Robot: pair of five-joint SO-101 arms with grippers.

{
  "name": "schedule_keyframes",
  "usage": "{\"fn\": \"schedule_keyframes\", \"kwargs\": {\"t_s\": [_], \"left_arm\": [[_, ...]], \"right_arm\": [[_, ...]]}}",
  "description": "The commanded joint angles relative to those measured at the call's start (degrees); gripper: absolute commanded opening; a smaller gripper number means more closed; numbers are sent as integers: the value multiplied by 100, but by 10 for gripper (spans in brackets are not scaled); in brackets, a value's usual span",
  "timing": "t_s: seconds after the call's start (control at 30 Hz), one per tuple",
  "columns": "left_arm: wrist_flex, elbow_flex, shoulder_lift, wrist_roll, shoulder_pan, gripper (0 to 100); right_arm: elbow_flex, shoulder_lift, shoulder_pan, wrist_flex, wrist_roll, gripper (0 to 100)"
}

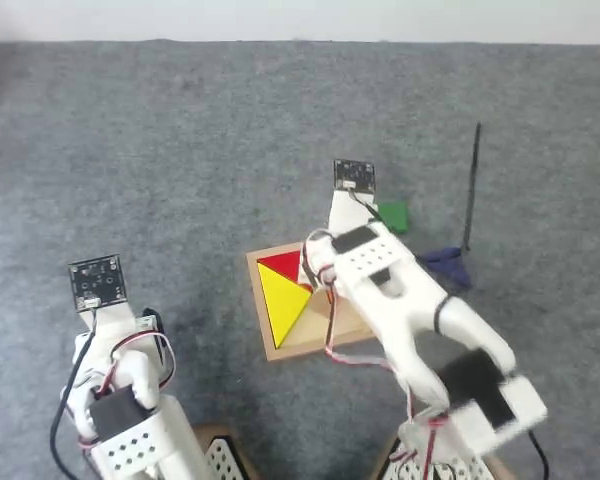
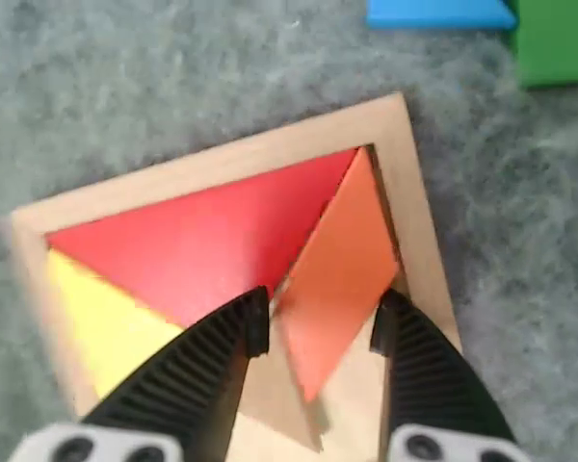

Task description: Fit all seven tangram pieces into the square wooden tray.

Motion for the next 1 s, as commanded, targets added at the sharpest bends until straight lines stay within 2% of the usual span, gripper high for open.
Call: {"fn": "schedule_keyframes", "kwargs": {"t_s": [0.0, 0.2, 0.37, 0.47, 0.67, 0.87, 0.97], "left_arm": [[26, -22, -105, 44, -44, 167], [26, -22, -105, 44, -44, 167], [26, -22, -105, 44, -44, 167], [26, -22, -105, 44, -44, 167], [26, -22, -105, 44, -44, 167], [26, -22, -105, 44, -44, 167], [26, -22, -105, 44, -44, 167]], "right_arm": [[-712, 576, 119, 453, -264, 184], [-879, 681, 154, 611, -325, 184], [-905, 664, 541, 822, -334, 181], [-914, 681, 664, 787, -308, 128], [-1002, 681, 664, 971, -299, 118], [-1240, 673, 673, 1209, -299, 128], [-1248, 681, 673, 1200, -299, 195]]}}
